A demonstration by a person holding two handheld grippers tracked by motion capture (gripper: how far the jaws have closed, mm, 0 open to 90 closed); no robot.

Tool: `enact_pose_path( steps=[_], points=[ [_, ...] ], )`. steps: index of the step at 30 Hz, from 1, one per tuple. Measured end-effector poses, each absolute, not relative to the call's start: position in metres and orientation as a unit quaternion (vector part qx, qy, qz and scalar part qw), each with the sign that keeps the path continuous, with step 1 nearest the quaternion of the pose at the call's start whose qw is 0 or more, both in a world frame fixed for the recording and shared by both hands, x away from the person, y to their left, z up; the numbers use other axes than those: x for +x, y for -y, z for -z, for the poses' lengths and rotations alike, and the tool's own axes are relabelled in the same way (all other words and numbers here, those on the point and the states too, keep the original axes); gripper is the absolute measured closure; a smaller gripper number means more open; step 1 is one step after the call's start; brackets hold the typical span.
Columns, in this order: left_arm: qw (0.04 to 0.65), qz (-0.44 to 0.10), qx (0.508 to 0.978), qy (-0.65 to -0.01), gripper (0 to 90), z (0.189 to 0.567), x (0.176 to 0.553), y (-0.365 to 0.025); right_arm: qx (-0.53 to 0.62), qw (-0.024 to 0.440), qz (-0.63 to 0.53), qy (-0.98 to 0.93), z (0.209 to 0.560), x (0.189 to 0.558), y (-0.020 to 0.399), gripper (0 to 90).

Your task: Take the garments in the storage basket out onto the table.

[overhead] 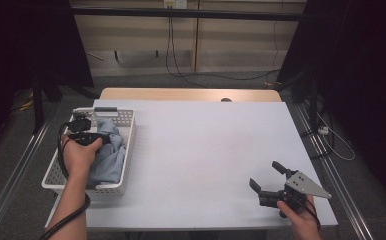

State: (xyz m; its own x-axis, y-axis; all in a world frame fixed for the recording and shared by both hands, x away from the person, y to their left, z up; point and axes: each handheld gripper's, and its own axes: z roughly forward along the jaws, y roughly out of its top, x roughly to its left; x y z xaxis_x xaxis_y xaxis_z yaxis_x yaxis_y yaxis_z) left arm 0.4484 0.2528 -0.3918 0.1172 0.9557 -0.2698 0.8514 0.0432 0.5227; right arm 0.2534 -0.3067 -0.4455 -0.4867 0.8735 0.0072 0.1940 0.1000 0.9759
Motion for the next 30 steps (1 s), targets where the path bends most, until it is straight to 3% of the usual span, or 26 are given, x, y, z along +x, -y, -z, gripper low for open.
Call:
enact_pose_path(
  steps=[13, 30],
  points=[
    [0.322, -0.067, 0.695, -0.639, 69.9, 0.346, 0.455, -0.252, 0.398, 0.313, -0.539, -0.673, 0.446, 0.253, 0.307, 1.1],
    [0.346, -0.054, 0.726, -0.592, 69.7, 0.297, 0.455, -0.221, 0.398, 0.315, -0.539, -0.672, 0.445, 0.252, 0.309, 1.1]
  ],
)
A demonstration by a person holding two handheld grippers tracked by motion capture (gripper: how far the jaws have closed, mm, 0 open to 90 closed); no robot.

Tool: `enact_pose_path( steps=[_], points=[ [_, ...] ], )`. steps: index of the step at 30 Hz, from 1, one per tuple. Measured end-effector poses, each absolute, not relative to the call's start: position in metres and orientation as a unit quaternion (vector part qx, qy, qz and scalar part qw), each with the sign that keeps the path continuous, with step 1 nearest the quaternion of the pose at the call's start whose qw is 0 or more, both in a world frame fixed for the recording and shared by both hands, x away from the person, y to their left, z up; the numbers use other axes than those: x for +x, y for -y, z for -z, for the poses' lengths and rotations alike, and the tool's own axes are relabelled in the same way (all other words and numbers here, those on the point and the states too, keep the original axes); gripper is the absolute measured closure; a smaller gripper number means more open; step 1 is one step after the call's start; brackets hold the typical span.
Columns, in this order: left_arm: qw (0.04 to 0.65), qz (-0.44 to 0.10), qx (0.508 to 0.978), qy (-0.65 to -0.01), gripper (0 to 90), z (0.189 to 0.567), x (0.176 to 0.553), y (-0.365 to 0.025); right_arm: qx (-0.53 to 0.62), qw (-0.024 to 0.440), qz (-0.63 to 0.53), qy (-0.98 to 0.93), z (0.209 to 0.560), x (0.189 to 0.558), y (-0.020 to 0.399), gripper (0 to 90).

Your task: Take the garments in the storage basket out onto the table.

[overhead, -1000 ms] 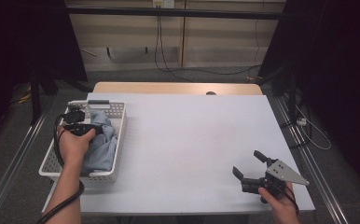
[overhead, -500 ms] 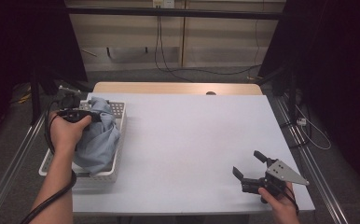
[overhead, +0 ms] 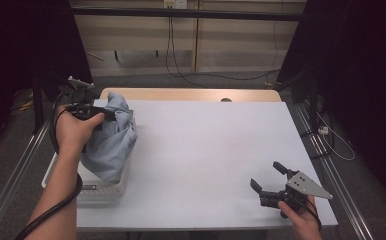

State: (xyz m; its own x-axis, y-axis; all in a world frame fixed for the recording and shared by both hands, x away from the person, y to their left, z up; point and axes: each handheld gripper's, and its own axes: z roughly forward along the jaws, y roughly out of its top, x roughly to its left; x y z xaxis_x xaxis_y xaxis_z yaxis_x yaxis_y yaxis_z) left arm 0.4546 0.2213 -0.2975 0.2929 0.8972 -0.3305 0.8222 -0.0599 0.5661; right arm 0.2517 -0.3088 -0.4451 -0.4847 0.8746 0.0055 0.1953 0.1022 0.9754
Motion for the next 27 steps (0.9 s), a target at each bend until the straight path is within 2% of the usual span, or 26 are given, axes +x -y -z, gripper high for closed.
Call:
enact_pose_path(
  steps=[14, 27],
  points=[
    [0.366, -0.056, 0.750, -0.548, 69.5, 0.272, 0.446, -0.191, 0.397, 0.314, -0.539, -0.673, 0.445, 0.252, 0.308, 1.1],
    [0.379, -0.038, 0.765, -0.519, 69.4, 0.274, 0.442, -0.153, 0.395, 0.312, -0.539, -0.676, 0.445, 0.251, 0.308, 1.2]
  ],
)
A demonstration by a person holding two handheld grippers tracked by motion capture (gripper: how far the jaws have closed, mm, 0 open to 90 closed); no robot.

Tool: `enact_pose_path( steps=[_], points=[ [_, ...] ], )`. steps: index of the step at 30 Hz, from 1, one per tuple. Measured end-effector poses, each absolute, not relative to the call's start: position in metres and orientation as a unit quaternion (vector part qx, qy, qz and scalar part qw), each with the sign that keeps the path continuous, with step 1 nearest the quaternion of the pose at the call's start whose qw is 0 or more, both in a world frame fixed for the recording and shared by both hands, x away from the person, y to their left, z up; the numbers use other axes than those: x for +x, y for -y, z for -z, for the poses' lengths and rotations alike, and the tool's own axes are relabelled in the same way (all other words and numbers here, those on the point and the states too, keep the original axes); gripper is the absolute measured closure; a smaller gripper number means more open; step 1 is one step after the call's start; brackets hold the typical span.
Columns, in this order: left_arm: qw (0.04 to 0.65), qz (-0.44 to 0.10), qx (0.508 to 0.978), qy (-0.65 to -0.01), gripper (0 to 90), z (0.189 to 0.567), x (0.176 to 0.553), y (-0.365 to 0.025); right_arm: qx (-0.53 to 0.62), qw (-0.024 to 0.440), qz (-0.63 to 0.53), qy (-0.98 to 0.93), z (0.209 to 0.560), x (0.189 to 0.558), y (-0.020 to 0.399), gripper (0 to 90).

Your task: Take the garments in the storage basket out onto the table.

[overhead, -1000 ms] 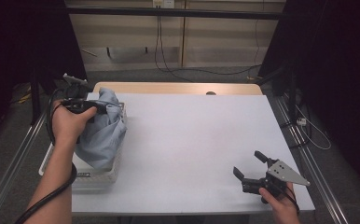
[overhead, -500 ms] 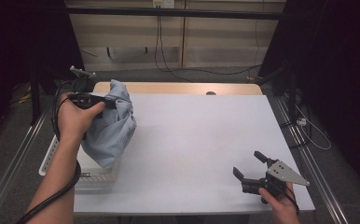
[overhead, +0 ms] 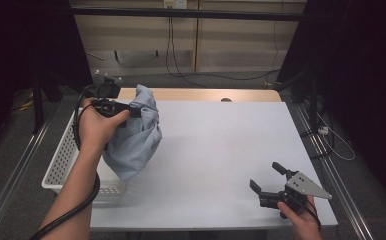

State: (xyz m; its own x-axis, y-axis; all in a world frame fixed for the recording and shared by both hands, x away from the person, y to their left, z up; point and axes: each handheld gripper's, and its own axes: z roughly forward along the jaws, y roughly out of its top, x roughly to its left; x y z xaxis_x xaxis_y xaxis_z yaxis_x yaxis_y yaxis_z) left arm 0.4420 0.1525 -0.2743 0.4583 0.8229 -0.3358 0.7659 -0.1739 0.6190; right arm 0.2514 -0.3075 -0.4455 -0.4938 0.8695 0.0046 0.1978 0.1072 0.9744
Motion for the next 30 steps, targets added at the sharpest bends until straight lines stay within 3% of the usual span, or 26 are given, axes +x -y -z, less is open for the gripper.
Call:
enact_pose_path(
  steps=[30],
  points=[
    [0.406, -0.009, 0.784, -0.469, 68.4, 0.304, 0.434, -0.091, 0.394, 0.314, -0.538, -0.676, 0.445, 0.251, 0.309, 1.4]
  ],
)
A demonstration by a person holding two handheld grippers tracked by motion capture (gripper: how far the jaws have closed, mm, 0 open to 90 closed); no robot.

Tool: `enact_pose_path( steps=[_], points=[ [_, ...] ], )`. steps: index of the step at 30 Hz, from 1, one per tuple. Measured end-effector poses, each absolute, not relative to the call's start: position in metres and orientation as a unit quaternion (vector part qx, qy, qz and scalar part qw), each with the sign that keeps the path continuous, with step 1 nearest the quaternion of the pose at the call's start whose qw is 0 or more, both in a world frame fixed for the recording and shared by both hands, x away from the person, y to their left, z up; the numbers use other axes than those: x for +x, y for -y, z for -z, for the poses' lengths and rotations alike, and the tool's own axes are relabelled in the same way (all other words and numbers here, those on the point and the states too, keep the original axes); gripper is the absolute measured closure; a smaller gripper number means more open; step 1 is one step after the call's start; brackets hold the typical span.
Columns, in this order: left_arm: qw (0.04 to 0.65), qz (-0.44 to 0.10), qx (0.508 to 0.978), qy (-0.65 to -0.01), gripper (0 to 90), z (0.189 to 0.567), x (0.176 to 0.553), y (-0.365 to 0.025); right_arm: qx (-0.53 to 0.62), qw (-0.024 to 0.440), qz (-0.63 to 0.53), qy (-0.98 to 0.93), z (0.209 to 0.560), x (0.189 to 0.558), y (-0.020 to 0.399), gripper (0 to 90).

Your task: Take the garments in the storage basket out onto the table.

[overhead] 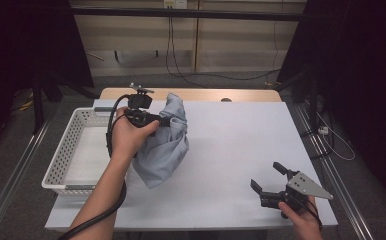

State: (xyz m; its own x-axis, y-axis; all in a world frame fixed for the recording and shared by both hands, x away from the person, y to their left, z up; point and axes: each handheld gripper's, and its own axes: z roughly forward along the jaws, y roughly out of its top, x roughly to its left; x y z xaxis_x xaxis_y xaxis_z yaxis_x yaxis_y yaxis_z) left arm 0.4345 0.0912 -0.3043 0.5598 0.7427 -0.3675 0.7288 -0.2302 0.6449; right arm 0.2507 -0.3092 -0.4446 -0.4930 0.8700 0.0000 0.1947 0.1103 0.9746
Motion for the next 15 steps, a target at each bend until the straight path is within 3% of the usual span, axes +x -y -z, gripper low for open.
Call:
enact_pose_path(
  steps=[15],
  points=[
    [0.414, -0.020, 0.790, -0.452, 67.5, 0.323, 0.427, -0.071, 0.393, 0.313, -0.539, -0.676, 0.445, 0.251, 0.309, 1.5]
  ],
)
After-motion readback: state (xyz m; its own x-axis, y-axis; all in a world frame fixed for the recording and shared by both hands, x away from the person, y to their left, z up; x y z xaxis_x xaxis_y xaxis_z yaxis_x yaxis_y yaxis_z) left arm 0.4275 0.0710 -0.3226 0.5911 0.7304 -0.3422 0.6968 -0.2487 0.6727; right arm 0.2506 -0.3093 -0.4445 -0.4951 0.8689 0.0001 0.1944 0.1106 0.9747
